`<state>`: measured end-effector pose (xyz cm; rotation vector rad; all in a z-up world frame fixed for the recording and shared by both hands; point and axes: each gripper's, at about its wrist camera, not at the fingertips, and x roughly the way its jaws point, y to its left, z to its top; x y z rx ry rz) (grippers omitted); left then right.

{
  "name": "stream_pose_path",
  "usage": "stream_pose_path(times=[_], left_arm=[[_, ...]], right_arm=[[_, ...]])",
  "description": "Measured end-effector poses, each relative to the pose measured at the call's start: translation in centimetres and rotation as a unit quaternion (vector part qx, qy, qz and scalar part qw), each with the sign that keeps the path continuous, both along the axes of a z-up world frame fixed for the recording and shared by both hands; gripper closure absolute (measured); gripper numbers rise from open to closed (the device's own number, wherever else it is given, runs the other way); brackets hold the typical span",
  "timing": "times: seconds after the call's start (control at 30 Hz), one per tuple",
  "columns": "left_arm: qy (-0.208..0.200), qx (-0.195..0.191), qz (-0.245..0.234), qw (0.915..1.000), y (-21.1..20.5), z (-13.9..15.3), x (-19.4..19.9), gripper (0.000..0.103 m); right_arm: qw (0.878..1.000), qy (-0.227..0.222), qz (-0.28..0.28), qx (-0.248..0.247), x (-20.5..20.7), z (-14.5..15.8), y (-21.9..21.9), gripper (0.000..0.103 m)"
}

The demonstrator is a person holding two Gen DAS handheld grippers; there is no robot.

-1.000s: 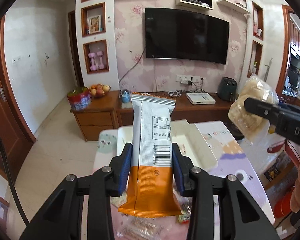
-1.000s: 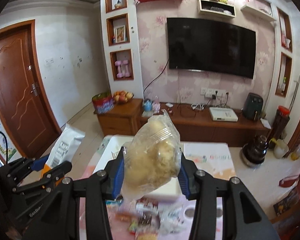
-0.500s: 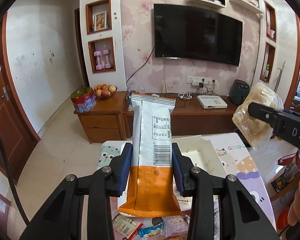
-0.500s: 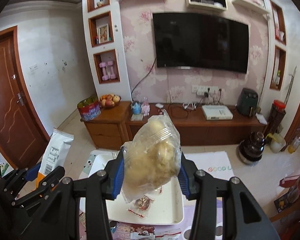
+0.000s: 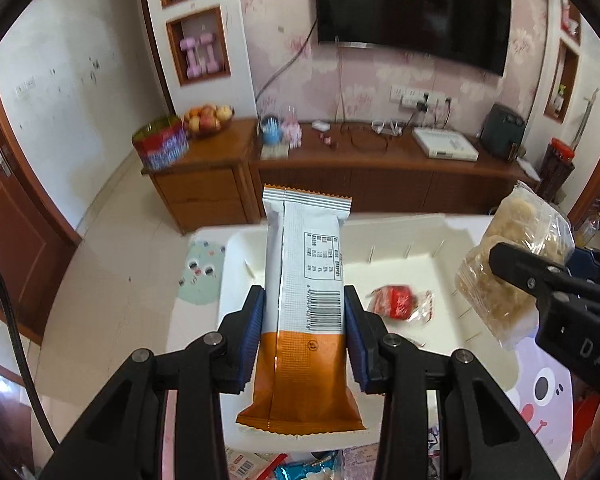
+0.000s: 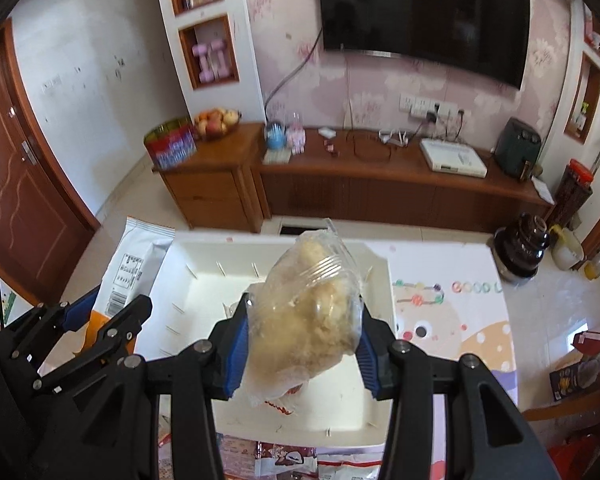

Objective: Organize snacks
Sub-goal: 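Lift both snacks over the white tray and release them inside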

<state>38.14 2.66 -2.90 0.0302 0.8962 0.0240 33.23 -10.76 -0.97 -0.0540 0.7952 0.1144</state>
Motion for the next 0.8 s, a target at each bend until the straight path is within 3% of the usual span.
stream_pose_path(times=[0.3,0.37,0.4,0.43,0.57,0.8], left_arm=[[0.063,0.014,0.011,0.9979,-0.4,-5.8,3.4,0.063],[0.080,0.018,0.011,0.9966,-0.6,-7.2,3.3,0.045],[0.087,0.020,0.012,0.9959,-0.6,-7.7,3.4,0.020],[0.092,0.023,0.018,0.9953,-0.6,-8.4,3.4,0.010],[0.099,0.023,0.019,0.9947,-0.4,-9.5,3.1,0.010],[0.094,0.030,0.010,0.9950,-0.7,-9.5,1.8,0.010]], right_arm=[[0.998,0.064,-0.008,-0.011,3.8,-5.1,0.4,0.056],[0.997,0.078,-0.006,-0.010,4.3,-6.3,0.5,0.055],[0.996,0.086,-0.005,-0.006,4.5,-7.0,0.5,0.055],[0.995,0.099,-0.007,0.004,4.7,-7.8,0.3,0.054],[0.992,0.122,-0.016,0.027,4.7,-9.6,-0.5,0.052],[0.992,0.120,-0.011,0.044,3.7,-9.6,-1.3,0.042]])
